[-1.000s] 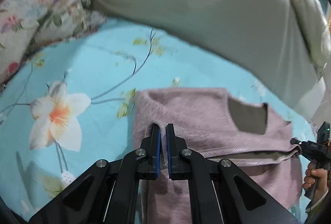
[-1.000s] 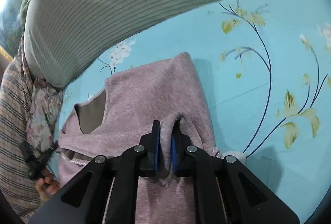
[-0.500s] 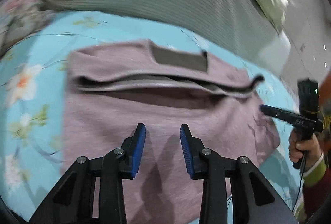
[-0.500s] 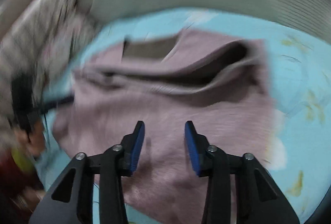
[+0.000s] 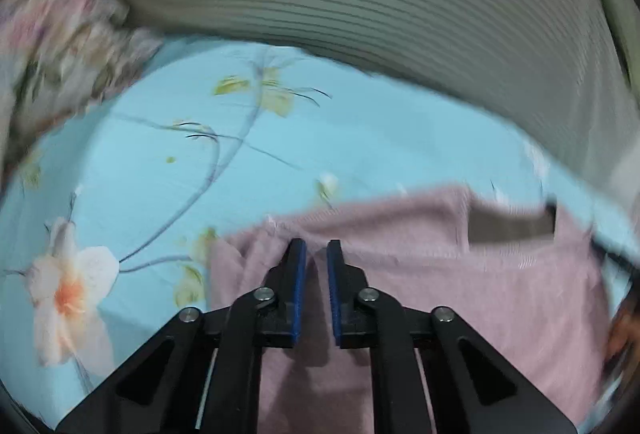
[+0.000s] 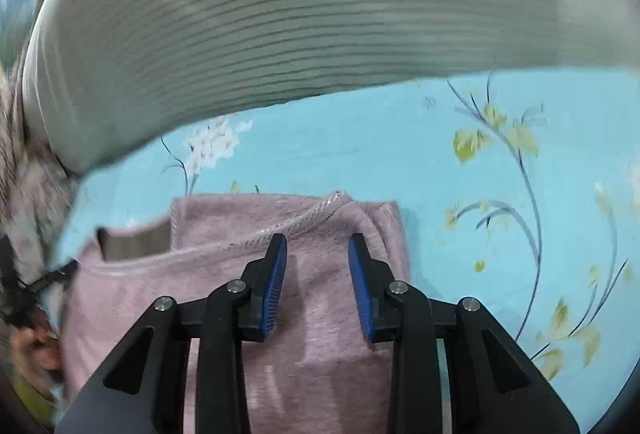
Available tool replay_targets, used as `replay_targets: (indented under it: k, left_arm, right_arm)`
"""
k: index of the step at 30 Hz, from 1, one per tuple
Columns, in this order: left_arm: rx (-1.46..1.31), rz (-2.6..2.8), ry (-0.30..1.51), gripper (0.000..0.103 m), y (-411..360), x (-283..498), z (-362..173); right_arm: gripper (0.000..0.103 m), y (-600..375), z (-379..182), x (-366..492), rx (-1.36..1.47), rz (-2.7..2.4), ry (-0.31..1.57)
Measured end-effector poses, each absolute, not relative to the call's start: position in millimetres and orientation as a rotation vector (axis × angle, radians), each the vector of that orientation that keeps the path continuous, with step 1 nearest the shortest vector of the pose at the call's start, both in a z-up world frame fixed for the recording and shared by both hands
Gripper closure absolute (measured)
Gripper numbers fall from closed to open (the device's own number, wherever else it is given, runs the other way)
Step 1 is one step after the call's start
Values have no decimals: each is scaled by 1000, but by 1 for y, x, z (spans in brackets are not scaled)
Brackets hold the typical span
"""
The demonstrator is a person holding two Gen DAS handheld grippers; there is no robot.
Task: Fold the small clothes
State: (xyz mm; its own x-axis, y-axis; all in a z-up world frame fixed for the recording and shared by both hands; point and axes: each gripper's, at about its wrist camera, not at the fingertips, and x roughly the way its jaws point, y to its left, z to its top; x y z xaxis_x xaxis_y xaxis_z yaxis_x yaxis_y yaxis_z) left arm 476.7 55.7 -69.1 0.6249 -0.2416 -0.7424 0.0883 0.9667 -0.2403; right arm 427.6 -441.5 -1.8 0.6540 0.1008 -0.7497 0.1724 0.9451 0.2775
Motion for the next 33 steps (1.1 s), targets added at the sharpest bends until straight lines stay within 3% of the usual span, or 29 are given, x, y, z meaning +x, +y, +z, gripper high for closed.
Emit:
replay_targets:
  k: [4, 6, 8, 16, 20, 26, 33]
  left_arm:
    - [-188, -150, 847, 94, 62, 459, -57]
    - [-178, -147, 826, 88, 64, 433, -47]
    - [-218, -172, 810, 73, 68, 397, -38]
    - [-368, -307, 812, 61, 66, 264, -39]
    - [-445, -341, 830, 46, 62, 211, -51]
    - [-499, -351, 888, 44, 60, 170, -74]
    - [-606, -324, 910, 36, 61, 178, -96]
  right_arm:
    - [68, -428, 11, 390, 333, 12, 844]
    - [68, -420, 20, 362, 332, 43, 834]
    - [68, -412, 22, 339, 339, 77, 840]
    - [66, -376, 13, 262, 431, 180, 870]
    - [65, -364, 2, 233, 468, 202, 878]
    - [56, -362, 3, 202, 504, 199, 862]
    - [56, -361, 8, 193, 514, 206, 857]
